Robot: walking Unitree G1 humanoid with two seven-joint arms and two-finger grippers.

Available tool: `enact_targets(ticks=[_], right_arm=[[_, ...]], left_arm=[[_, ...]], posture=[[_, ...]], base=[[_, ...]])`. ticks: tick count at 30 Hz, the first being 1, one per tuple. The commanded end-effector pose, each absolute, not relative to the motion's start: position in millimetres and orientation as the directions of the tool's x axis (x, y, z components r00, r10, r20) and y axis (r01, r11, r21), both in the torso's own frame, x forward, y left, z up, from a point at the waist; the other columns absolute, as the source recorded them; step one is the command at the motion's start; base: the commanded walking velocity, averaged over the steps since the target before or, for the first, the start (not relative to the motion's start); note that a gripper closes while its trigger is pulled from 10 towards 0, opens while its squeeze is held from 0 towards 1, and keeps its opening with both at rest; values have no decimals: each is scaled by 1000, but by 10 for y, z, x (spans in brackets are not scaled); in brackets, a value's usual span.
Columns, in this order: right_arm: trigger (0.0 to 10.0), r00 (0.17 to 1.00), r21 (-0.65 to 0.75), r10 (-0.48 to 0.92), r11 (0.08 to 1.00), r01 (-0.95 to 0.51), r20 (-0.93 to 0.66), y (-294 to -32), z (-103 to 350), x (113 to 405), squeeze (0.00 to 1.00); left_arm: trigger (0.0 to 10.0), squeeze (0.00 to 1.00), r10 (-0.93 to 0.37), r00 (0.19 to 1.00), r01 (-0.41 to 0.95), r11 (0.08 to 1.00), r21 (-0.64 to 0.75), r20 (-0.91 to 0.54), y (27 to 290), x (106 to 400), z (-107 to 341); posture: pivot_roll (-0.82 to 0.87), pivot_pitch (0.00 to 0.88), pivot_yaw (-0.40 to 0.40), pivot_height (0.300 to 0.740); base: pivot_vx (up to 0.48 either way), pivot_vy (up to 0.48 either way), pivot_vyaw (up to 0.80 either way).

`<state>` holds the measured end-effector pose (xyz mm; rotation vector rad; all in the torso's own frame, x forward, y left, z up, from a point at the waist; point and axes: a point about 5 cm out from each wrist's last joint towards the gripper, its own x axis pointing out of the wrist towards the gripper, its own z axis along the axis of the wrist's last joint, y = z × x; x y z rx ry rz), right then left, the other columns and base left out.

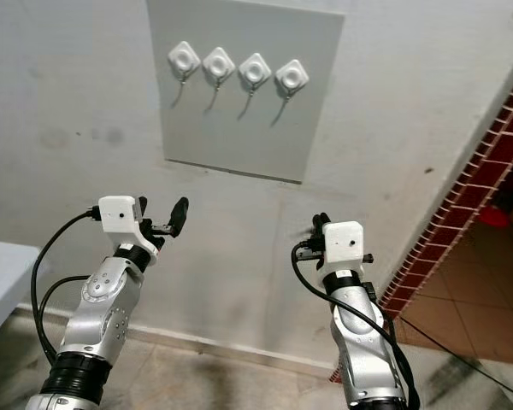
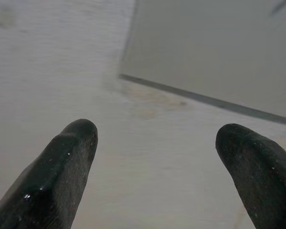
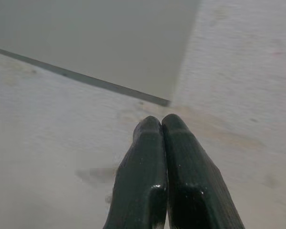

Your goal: Hang keys on a hook

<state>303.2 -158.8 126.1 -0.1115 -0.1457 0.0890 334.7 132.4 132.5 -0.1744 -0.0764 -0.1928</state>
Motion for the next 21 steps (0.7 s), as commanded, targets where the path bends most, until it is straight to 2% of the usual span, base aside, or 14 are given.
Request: enact_targets(ticks=[1, 15, 21], right_arm=[[10000, 980, -113, 94, 991, -74, 178, -1598, 1340, 3030, 0], [10000, 978, -104, 104, 991, -86, 183, -1577, 1334, 3006, 0], [10000, 929, -40, 47, 999, -35, 368, -1651, 1659, 3024, 0]], left_arm=[[10000, 0, -225, 971, 235, 961, -148, 83, 1257, 3331, 1316], [10000, 0, -265, 961, 273, 953, -134, 76, 1197, 3288, 1304], [10000, 0, -361, 929, 367, 928, -67, 87, 1045, 3263, 1365]], posture=[[-12, 0, -43, 740], [-10, 0, -43, 740], [-6, 0, -41, 740]], base=[[0, 0, 0], [0, 0, 0], [0, 0, 0]])
